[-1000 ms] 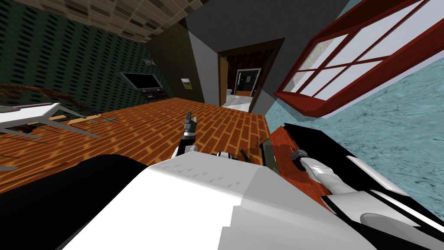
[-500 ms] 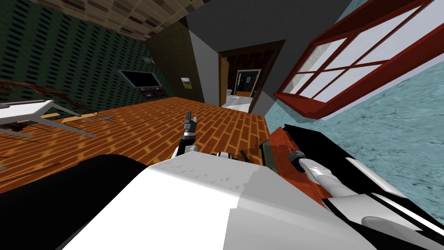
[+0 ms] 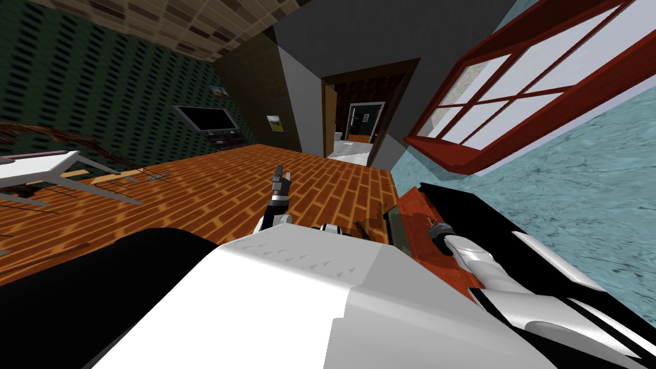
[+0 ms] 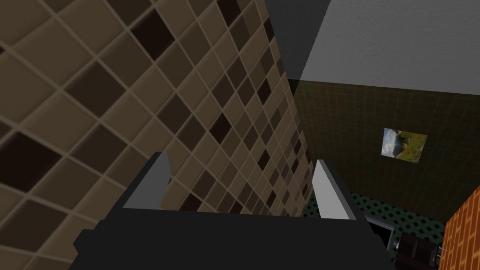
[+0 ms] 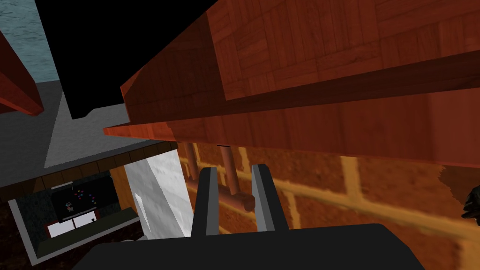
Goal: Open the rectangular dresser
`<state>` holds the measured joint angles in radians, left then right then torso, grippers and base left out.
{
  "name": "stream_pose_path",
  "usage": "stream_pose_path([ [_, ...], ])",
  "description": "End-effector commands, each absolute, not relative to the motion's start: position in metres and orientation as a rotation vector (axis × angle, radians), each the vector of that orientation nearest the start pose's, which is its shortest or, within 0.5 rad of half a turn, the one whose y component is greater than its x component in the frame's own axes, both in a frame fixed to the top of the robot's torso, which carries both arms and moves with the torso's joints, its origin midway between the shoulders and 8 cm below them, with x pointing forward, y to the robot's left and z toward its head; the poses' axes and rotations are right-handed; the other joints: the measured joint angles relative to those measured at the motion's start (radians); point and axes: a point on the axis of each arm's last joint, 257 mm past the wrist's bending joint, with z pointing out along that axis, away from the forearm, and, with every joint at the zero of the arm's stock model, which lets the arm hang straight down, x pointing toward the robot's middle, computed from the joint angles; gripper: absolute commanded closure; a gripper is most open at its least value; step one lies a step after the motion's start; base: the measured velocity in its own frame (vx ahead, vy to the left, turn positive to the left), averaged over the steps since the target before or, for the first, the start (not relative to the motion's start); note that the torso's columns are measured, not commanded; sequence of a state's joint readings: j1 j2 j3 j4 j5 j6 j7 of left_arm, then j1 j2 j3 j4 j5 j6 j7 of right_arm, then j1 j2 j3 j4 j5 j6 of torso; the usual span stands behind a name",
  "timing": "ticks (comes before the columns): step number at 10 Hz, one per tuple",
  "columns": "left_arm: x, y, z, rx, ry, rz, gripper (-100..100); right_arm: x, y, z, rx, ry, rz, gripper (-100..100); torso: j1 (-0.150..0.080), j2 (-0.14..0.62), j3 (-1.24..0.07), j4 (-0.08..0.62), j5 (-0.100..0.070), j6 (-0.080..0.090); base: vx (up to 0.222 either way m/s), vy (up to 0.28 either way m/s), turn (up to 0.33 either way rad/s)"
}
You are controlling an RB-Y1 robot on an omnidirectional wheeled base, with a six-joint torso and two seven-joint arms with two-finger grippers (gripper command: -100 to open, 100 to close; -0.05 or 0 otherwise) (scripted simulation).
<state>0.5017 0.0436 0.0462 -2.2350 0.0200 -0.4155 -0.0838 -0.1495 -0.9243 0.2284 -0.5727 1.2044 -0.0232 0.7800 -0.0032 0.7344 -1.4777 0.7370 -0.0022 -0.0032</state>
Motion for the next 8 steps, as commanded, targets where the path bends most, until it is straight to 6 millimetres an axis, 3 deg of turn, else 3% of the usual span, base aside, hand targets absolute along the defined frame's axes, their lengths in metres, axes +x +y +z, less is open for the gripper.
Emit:
stream_pose_path([
  [1,0.362,0.300,-0.012,-0.703,0.743,-1.159,0,0.373,-0.741,-0.356,-1.064,2.200,-1.258,100,0.001,0.001,0.001,0.002,0.002,-0.001,-0.006,0.002,-0.001],
  [4,0.362,0.300,-0.012,-0.703,0.743,-1.159,0,0.365,-0.726,-0.375,-1.090,2.213,-1.195,100,0.003,0.001,0.000,0.001,0.002,-0.001,0.008,-0.004,0.007],
  [5,0.362,0.300,-0.012,-0.703,0.743,-1.159,0,0.367,-0.732,-0.367,-1.110,2.196,-1.228,100,0.002,-0.001,0.000,-0.001,-0.001,0.000,0.030,0.024,-0.004],
  [6,0.362,0.300,-0.012,-0.703,0.743,-1.159,0,0.360,-0.724,-0.377,-1.084,2.209,-1.177,100,0.000,-0.001,-0.001,-0.001,-0.001,0.001,0.040,0.026,0.006],
  [7,0.362,0.300,-0.012,-0.703,0.743,-1.159,0,0.362,-0.733,-0.365,-1.141,2.178,-1.238,100,-0.001,-0.001,-0.001,-0.002,-0.003,0.002,0.028,0.027,-0.011],
  [8,0.362,0.300,-0.012,-0.703,0.743,-1.159,0,0.362,-0.731,-0.367,-1.136,2.184,-1.227,100,-0.002,0.000,0.000,-0.001,-0.001,0.001,0.009,0.015,-0.013],
])
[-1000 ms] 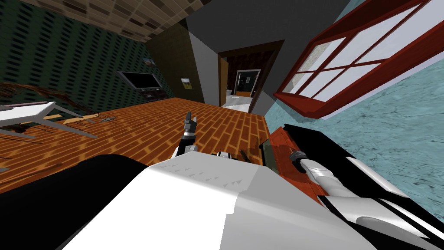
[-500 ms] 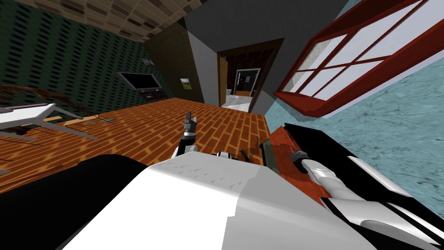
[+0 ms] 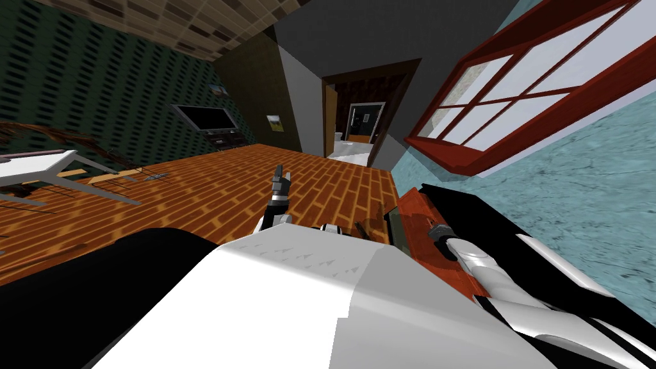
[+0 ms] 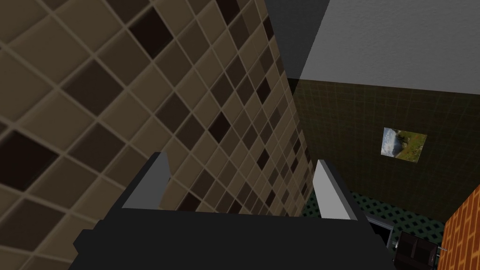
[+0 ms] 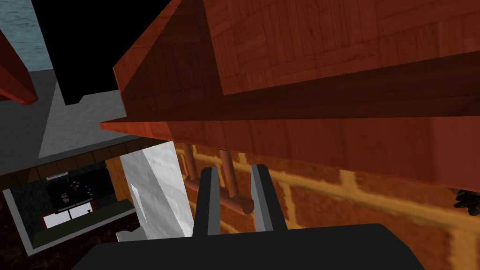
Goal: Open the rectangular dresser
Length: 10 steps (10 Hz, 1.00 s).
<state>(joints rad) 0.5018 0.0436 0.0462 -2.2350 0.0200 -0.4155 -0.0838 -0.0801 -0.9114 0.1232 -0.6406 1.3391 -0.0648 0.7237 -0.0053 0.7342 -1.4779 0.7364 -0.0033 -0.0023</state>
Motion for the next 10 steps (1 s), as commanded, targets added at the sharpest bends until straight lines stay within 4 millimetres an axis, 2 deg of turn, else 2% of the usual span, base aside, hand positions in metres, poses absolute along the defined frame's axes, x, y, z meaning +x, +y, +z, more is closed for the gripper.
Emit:
stream_pose_path([
  [1,0.362,0.300,-0.012,-0.703,0.743,-1.159,0,0.362,-0.731,-0.367,-1.118,2.188,-1.221,100,0.000,0.001,0.001,0.001,0.000,-0.001,0.000,0.000,0.000],
  [2,0.362,0.300,-0.012,-0.703,0.743,-1.159,0,0.355,-0.727,-0.372,-1.097,2.196,-1.190,100,0.001,0.001,0.001,0.001,0.000,-0.001,0.021,0.007,0.007],
  [3,0.362,0.300,-0.012,-0.703,0.743,-1.159,0,0.356,-0.732,-0.366,-1.110,2.186,-1.216,100,0.002,0.000,0.000,0.000,0.000,-0.001,0.026,0.013,0.002],
  [7,0.362,0.300,-0.012,-0.703,0.743,-1.159,0,0.347,-0.736,-0.364,-1.119,2.184,-1.222,100,0.003,0.001,0.001,0.001,0.001,0.000,0.021,0.014,-0.002],
  [8,0.362,0.300,-0.012,-0.703,0.743,-1.159,0,0.338,-0.732,-0.371,-1.097,2.200,-1.187,100,0.003,0.002,0.001,0.001,0.002,0.000,0.030,0.009,0.014],
  [9,0.362,0.300,-0.012,-0.703,0.743,-1.159,0,0.336,-0.728,-0.376,-1.180,2.192,-1.198,100,0.003,0.002,0.001,0.000,0.001,0.001,0.029,0.014,0.000],
  [10,0.362,0.300,-0.012,-0.703,0.743,-1.159,0,0.338,-0.741,-0.361,-1.096,2.190,-1.224,100,0.001,0.001,0.001,-0.001,-0.002,0.002,0.010,0.022,0.003],
])
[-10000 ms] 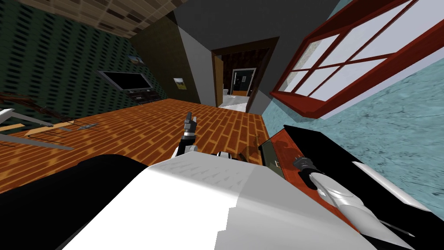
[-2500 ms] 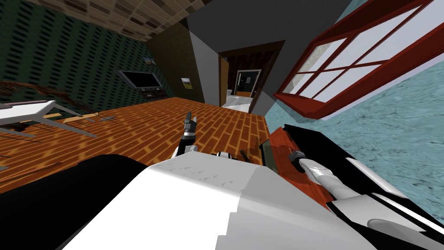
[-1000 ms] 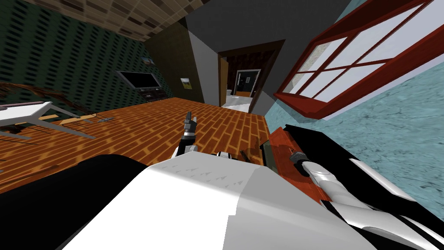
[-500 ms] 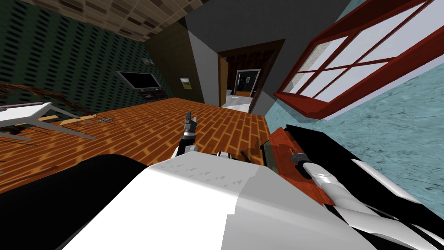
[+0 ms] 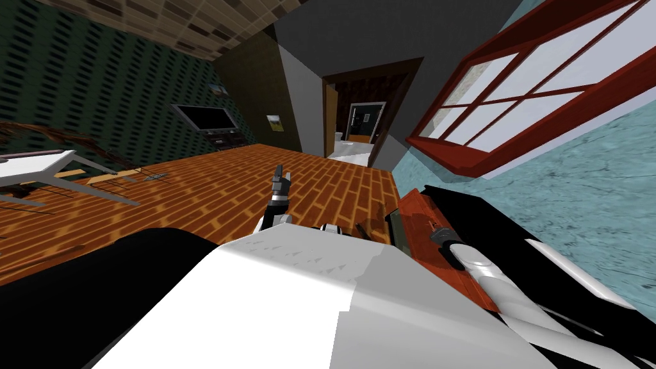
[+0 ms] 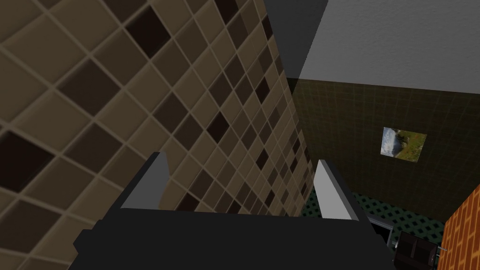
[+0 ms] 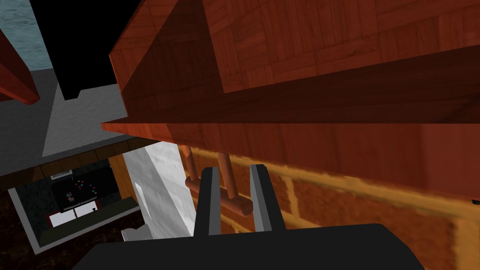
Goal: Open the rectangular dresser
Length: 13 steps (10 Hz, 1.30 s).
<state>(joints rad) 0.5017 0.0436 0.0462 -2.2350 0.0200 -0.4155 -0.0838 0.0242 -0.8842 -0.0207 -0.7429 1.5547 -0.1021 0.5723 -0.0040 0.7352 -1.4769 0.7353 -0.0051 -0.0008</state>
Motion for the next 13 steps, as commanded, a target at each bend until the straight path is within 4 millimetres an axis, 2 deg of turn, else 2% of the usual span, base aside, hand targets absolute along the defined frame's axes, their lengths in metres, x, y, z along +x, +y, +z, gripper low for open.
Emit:
stream_pose_path([
  [1,0.362,0.300,-0.012,-0.703,0.743,-1.159,0,0.338,-0.741,-0.361,-1.119,2.187,-1.232,100,0.000,0.001,0.000,0.002,0.003,0.000,0.000,0.011,-0.004],
  [2,0.362,0.300,-0.012,-0.703,0.743,-1.159,0,0.338,-0.741,-0.361,-1.118,2.187,-1.232,100,0.001,0.003,0.001,0.003,0.005,0.000,-0.001,-0.006,-0.007],
  [3,0.362,0.300,-0.012,-0.703,0.743,-1.159,0,0.327,-0.739,-0.366,-1.123,2.201,-1.212,100,0.003,0.003,0.001,0.003,0.005,0.000,0.027,0.003,0.018],
  [4,0.362,0.300,-0.012,-0.703,0.743,-1.159,0,0.326,-0.746,-0.359,-1.124,2.195,-1.242,100,0.005,0.002,0.001,0.002,0.004,0.001,0.029,0.013,0.002],
  [5,0.362,0.300,-0.012,-0.703,0.743,-1.159,0,0.326,-0.748,-0.356,-1.117,2.194,-1.248,100,0.005,0.003,0.000,0.002,0.005,0.002,0.013,0.012,-0.008],
  [6,0.362,0.300,-0.012,-0.703,0.743,-1.159,0,0.314,-0.747,-0.361,-1.093,2.214,-1.220,100,0.005,0.004,0.001,0.003,0.006,0.001,0.032,0.014,0.017],
  [7,0.362,0.300,-0.012,-0.703,0.743,-1.159,0,0.313,-0.755,-0.354,-1.111,2.207,-1.257,100,0.006,0.005,0.001,0.002,0.006,0.003,0.032,0.018,0.003],
  [9,0.362,0.300,-0.012,-0.703,0.743,-1.159,0,0.312,-0.758,-0.351,-1.116,2.205,-1.270,100,0.008,0.007,0.002,0.004,0.009,0.004,0.007,0.006,-0.002],
  [10,0.362,0.300,-0.012,-0.703,0.743,-1.159,0,0.298,-0.760,-0.353,-1.119,2.224,-1.266,100,0.008,0.008,0.003,0.004,0.009,0.003,0.023,0.010,0.025],
  [11,0.362,0.300,-0.012,-0.703,0.743,-1.159,0,0.296,-0.767,-0.346,-1.116,2.220,-1.295,100,0.010,0.008,0.003,0.004,0.009,0.006,0.031,0.018,0.012],
  [13,0.362,0.300,-0.012,-0.703,0.743,-1.159,0,0.298,-0.765,-0.347,-1.121,2.217,-1.289,100,0.011,0.010,0.003,0.005,0.011,0.007,0.015,0.004,0.003],
])
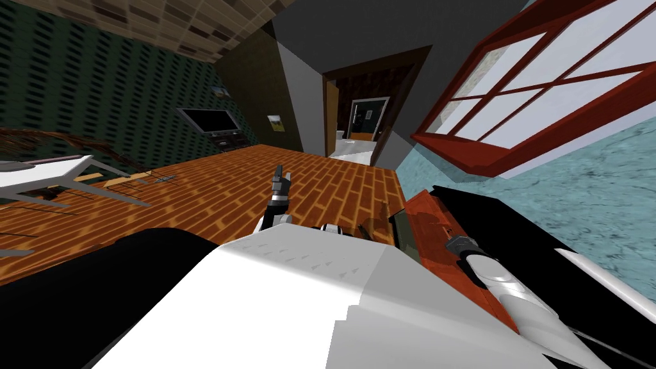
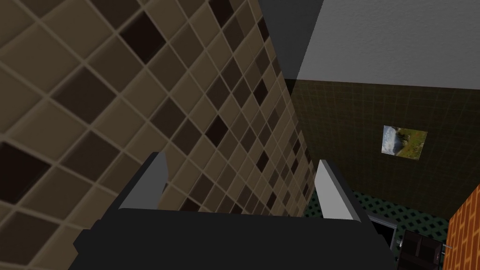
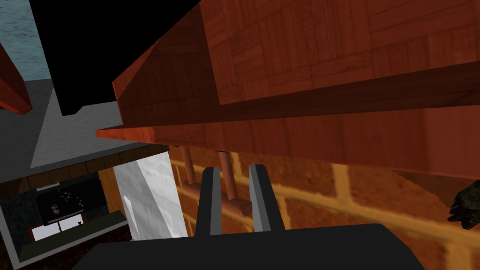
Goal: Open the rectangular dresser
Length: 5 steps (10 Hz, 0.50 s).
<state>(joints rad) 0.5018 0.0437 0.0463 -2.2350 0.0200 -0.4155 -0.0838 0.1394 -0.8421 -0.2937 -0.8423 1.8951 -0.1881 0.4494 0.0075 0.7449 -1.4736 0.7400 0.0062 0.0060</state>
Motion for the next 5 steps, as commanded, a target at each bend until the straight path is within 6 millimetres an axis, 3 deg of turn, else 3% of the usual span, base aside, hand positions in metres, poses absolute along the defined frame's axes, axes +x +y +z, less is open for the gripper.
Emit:
stream_pose_path([
  [1,0.3624,0.3000,-0.0120,-0.703,0.743,-1.159,0,0.2973,-0.7640,-0.3487,-1.111,2.218,-1.294,100,0.000,0.000,0.000,0.000,-0.001,-0.002,0.055,0.098,0.015],
  [3,0.3624,0.3000,-0.0120,-0.704,0.742,-1.159,0,0.2969,-0.7639,-0.3496,-1.105,2.216,-1.302,100,0.004,-0.006,-0.003,-0.002,-0.002,-0.006,0.064,0.175,0.008],
  [5,0.3624,0.3000,-0.0119,-0.703,0.742,-1.159,0,0.2946,-0.7623,-0.3539,-1.108,2.225,-1.293,100,-0.007,-0.004,-0.002,0.000,-0.001,-0.005,0.039,0.101,0.008],
])
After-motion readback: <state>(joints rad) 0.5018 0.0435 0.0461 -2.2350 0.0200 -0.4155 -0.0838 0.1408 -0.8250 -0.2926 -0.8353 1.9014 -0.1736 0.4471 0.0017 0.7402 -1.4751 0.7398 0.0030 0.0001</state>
